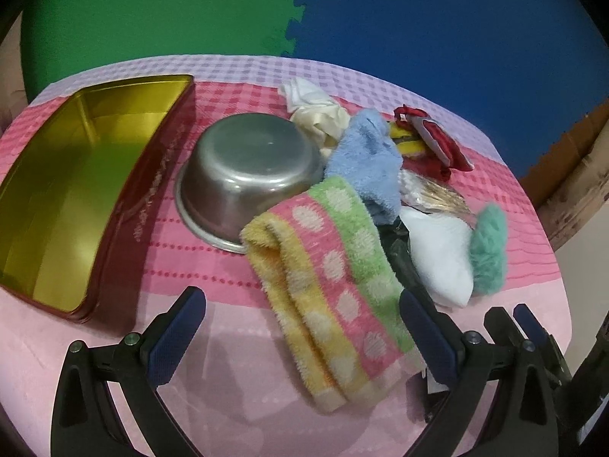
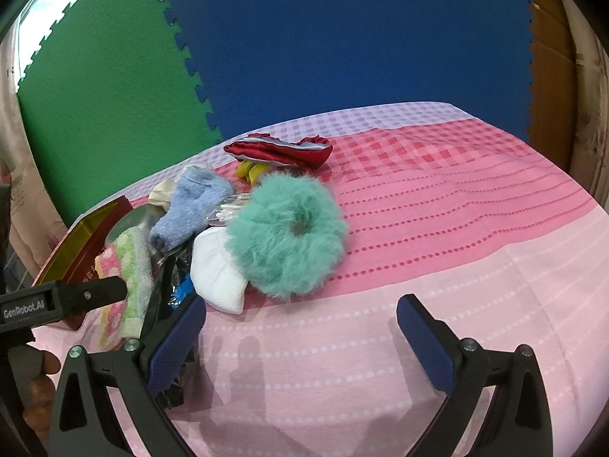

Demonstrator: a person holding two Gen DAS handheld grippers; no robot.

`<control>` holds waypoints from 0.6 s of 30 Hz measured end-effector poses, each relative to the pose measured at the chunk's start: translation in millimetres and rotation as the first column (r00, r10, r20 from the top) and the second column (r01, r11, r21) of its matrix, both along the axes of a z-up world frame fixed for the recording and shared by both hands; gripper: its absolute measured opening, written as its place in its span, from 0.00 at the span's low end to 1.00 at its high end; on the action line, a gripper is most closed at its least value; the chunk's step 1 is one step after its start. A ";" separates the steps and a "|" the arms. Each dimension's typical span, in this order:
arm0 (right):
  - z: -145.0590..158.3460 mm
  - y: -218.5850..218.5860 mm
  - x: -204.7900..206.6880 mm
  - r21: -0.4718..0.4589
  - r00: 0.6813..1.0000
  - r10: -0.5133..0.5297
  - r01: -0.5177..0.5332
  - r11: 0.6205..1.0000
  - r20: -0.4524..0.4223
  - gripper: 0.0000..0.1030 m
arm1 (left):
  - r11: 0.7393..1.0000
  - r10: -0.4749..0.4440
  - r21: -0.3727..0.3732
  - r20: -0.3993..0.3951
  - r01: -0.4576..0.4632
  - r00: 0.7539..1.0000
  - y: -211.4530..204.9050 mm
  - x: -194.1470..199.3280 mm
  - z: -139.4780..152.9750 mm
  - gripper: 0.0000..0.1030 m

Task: Organize soft objects
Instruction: 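Grasp the pink-yellow-green towel with the left gripper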

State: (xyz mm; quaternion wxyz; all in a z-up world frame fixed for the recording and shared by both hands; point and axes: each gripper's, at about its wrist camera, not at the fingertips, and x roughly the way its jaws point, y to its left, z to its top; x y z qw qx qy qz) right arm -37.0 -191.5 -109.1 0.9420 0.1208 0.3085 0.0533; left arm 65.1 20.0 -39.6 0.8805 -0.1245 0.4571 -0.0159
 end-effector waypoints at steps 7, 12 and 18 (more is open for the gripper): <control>-0.3 -1.8 1.9 0.012 1.000 0.007 -0.007 1.000 -0.006 1.00 | 0.997 -0.064 -0.035 0.003 0.064 0.998 -2.9 6.1 -11.9 0.41; -0.8 -3.5 3.2 0.023 1.000 0.012 -0.012 1.000 -0.009 1.00 | 0.996 -0.081 -0.026 0.042 0.082 0.996 -8.8 -3.2 1.1 0.19; -1.4 -5.8 3.4 0.035 1.000 0.014 -0.013 0.999 -0.012 1.00 | 0.996 -0.079 0.036 0.101 0.076 0.992 -14.4 -27.9 31.2 0.18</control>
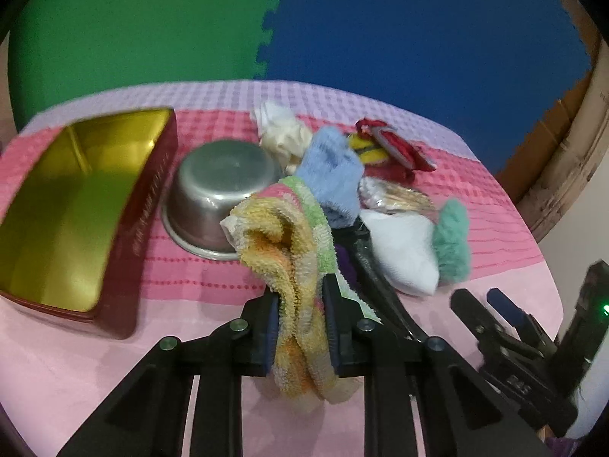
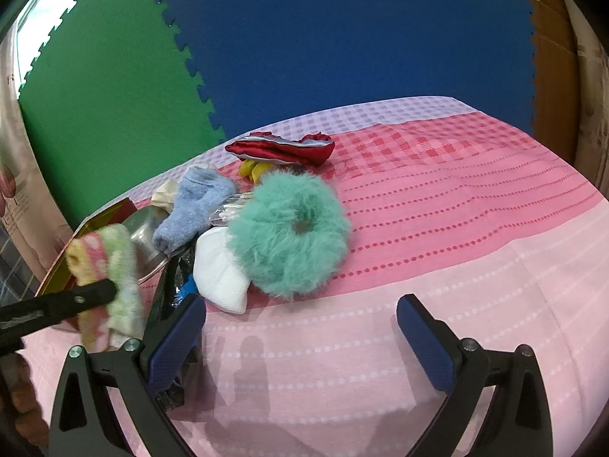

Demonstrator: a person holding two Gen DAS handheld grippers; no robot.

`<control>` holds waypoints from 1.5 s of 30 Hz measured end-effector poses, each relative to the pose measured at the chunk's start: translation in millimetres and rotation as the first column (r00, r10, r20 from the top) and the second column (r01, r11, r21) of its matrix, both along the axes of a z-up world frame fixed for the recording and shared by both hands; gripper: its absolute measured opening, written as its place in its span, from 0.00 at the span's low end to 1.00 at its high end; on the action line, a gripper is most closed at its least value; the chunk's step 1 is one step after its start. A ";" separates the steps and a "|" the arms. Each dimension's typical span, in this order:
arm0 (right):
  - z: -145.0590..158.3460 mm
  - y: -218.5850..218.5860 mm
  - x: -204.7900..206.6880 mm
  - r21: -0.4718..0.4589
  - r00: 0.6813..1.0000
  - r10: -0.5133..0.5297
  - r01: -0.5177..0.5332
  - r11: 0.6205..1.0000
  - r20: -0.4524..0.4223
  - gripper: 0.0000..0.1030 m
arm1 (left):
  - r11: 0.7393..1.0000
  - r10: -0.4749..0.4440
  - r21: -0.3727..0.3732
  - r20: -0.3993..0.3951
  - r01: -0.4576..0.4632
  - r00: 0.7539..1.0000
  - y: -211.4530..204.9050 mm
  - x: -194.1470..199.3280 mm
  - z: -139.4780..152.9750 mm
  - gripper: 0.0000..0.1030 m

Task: Organize soft objects
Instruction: 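Grasp the pink-yellow-green towel with the left gripper, then carry the towel into the tin box and open the left gripper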

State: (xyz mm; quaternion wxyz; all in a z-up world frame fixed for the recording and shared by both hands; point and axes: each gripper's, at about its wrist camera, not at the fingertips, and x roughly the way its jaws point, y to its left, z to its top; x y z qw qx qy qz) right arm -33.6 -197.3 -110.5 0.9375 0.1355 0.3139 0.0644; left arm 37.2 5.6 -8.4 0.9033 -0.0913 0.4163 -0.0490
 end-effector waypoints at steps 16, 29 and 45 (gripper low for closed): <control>-4.6 -15.0 5.1 0.067 0.998 -0.023 0.026 0.997 -0.054 1.00 | 0.983 0.068 0.164 0.071 -0.079 0.995 47.7 -7.2 50.3 0.18; -4.2 -11.8 6.8 0.041 0.998 -0.022 0.025 0.999 -0.065 1.00 | 0.931 0.155 0.334 -0.006 -0.144 0.988 137.8 47.9 32.1 0.19; -3.9 -8.8 7.8 0.020 0.998 -0.016 0.018 1.000 -0.068 1.00 | 0.905 0.196 0.403 -0.102 -0.140 0.975 180.5 97.0 -10.4 0.27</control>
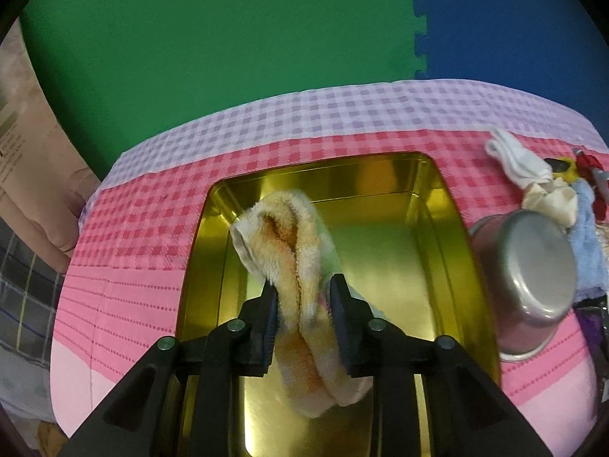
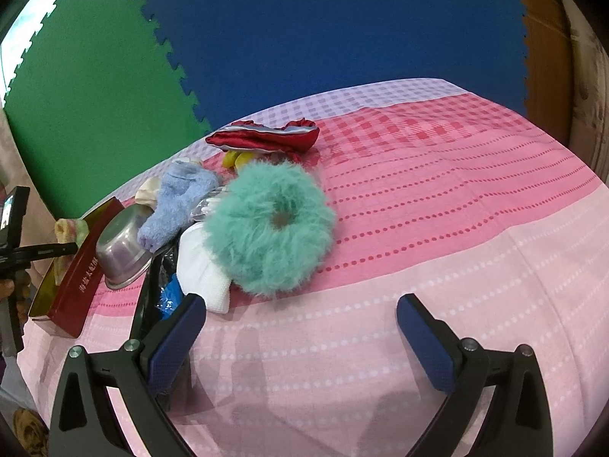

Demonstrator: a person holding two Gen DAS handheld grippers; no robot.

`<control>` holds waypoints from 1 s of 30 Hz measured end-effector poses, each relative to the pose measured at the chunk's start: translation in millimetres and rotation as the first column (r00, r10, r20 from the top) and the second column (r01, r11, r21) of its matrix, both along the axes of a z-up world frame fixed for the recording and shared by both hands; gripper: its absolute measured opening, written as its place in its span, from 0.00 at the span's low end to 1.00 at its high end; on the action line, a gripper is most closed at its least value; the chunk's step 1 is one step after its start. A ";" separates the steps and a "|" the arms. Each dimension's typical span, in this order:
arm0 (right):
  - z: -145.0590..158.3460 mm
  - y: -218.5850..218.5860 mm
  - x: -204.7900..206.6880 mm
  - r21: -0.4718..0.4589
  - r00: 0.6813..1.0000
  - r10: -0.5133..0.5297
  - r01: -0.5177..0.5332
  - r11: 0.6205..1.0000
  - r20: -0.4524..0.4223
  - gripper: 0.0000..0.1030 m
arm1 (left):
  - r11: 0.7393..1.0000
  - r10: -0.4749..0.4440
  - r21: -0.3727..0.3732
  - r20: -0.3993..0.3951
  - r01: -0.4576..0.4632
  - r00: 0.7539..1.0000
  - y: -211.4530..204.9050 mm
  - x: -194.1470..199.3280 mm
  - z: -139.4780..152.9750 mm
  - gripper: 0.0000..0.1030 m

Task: Organize soft objects
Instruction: 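Carry the towel into the tin box and open the left gripper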

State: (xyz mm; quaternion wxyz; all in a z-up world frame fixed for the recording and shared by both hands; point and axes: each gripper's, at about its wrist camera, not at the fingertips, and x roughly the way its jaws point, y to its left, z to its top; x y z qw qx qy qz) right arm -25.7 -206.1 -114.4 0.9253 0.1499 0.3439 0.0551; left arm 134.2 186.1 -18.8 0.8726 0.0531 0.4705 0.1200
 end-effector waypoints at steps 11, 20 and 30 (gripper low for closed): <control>1.6 0.5 0.1 0.019 0.999 0.053 -0.053 0.998 -0.004 1.00 | 0.997 0.079 0.008 0.144 -0.081 0.986 -4.3 -42.3 46.0 0.66; 40.1 48.8 9.0 0.080 0.952 0.301 -0.295 0.952 -0.064 1.00 | 0.992 0.091 -0.101 0.190 -0.073 0.978 -39.1 -144.0 68.0 0.87; 29.4 110.4 25.8 -0.059 0.899 0.379 -0.400 0.915 -0.218 0.91 | 0.986 0.131 -0.124 0.146 -0.113 0.981 -46.9 -210.9 37.0 0.87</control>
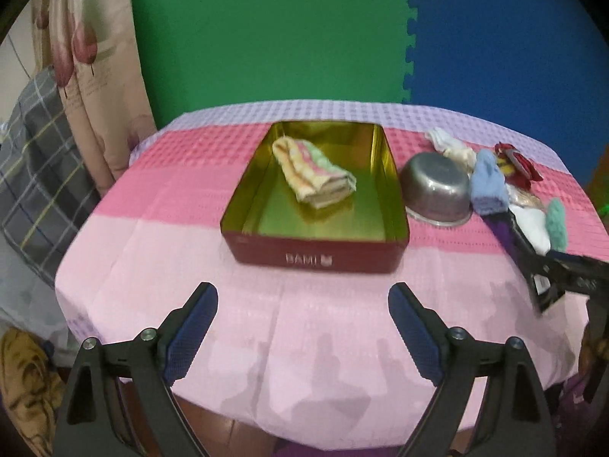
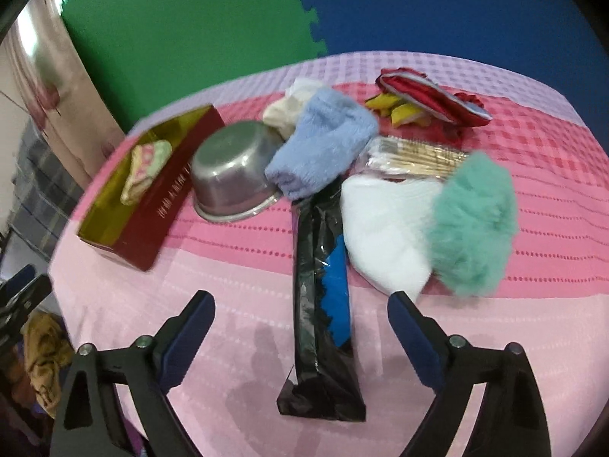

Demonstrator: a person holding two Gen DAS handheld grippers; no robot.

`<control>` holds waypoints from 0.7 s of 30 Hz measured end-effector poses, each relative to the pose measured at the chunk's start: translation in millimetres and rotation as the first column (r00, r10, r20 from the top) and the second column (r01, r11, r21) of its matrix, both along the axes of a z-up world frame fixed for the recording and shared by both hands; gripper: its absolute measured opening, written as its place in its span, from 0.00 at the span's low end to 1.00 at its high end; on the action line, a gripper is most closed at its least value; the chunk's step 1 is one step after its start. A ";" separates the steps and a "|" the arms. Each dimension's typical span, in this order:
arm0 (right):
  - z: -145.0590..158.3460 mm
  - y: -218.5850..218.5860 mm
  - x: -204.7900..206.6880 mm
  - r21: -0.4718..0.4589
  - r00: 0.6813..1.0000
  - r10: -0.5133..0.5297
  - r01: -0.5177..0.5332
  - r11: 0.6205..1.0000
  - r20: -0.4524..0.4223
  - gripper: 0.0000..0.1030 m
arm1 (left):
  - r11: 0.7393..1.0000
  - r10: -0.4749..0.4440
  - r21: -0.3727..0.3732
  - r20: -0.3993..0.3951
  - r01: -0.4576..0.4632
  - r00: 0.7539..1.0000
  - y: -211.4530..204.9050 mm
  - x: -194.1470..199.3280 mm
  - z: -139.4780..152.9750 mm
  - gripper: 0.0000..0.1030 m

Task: Organize soft objects
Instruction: 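Carry the towel into the tin box and open the left gripper, then grasp the black-blue snack bag with the right gripper and lift it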

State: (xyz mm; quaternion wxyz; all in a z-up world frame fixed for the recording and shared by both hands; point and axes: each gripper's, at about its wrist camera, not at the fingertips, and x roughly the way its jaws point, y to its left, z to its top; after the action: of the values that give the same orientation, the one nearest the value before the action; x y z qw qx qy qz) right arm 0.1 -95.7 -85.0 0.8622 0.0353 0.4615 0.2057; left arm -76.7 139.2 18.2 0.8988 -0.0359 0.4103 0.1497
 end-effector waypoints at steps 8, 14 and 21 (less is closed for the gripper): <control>-14.3 20.2 10.7 -0.149 0.999 -0.003 -0.003 0.989 -0.038 0.44 | 1.000 -0.012 -0.021 -0.031 0.011 0.999 3.6 -1.1 -15.9 0.87; -10.9 18.8 9.4 -0.182 1.000 -0.016 0.012 0.983 -0.021 0.24 | 0.999 -0.012 -0.040 -0.042 0.010 0.999 6.9 -1.5 -20.8 0.87; 24.3 25.5 -10.8 -0.146 0.998 0.021 -0.013 0.989 0.059 0.24 | 0.999 -0.030 -0.023 -0.023 0.030 0.999 2.2 -3.8 -18.3 0.87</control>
State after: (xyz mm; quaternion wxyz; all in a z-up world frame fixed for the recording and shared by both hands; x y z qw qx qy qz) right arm -10.7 -70.2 -60.7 0.8743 -0.0380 0.4492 0.1797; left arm -80.5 141.4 -0.1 0.8956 -0.0382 0.4230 0.1320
